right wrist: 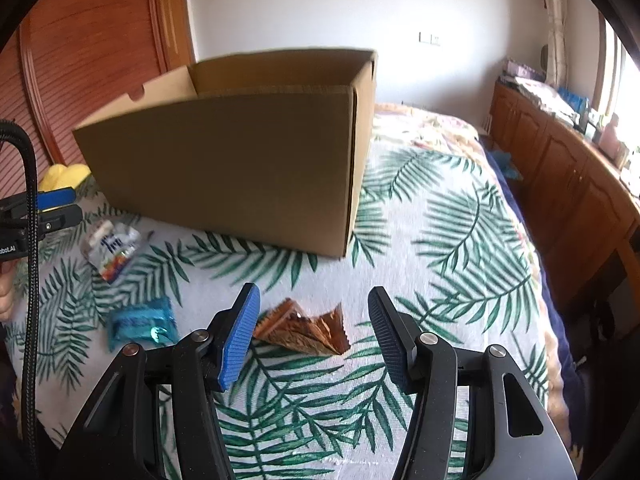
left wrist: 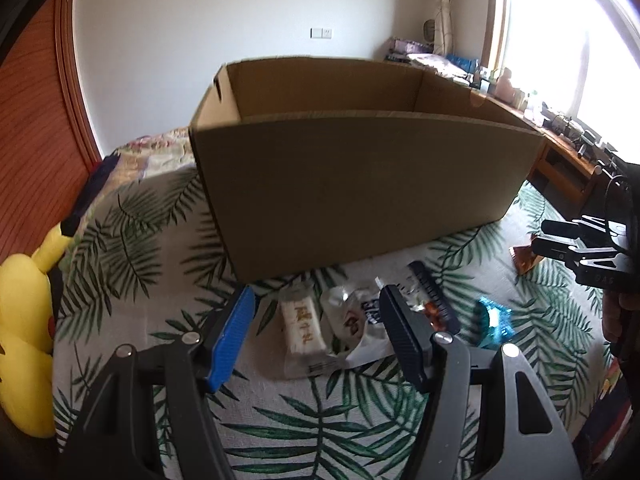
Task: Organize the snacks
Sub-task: 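Move left tool to white bar while right tool approaches brown wrapped snack, then grasp white bar with left tool while right tool grasps brown wrapped snack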
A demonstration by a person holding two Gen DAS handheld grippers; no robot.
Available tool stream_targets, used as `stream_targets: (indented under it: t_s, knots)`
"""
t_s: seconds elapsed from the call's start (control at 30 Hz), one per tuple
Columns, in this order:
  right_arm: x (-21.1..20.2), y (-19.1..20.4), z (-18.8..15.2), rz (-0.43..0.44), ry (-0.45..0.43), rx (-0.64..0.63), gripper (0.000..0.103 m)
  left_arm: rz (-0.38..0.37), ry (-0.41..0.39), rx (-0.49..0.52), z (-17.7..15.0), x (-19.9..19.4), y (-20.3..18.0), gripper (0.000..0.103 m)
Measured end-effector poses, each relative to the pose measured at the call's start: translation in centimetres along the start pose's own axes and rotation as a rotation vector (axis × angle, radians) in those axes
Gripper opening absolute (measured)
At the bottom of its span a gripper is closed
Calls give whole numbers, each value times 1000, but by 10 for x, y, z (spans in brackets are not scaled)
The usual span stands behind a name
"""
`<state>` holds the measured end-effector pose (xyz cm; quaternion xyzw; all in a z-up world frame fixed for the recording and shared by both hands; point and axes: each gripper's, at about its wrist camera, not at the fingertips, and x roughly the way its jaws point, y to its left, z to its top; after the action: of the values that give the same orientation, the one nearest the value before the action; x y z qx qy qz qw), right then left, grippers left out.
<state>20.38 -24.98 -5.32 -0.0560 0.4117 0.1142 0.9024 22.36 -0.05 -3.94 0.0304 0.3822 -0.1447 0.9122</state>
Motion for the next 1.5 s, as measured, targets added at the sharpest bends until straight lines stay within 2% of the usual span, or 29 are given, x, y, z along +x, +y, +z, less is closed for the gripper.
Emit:
stream_targets:
  t_s: [0.4, 0.77, 0.87, 1.03, 1.1, 1.5]
  knots:
    - [17, -3, -10, 2, 58, 4, 62, 26, 60, -36, -11, 25, 12, 63]
    - [25, 4, -9, -29, 80, -26, 66, 36, 88, -34, -16, 34, 12, 50]
    - [24, 3, -9, -26, 81, -18, 67, 49, 87, -13, -16, 35, 9, 46]
    - [24, 5, -10, -34, 77, -22, 68, 50, 78, -7, -16, 34, 6, 26]
    - [24, 6, -10, -35, 77, -21, 68, 46, 75, -11, -17, 34, 7, 22]
    - [24, 5, -10, -37, 76, -23, 68, 53, 55, -20, -17, 32, 10, 21]
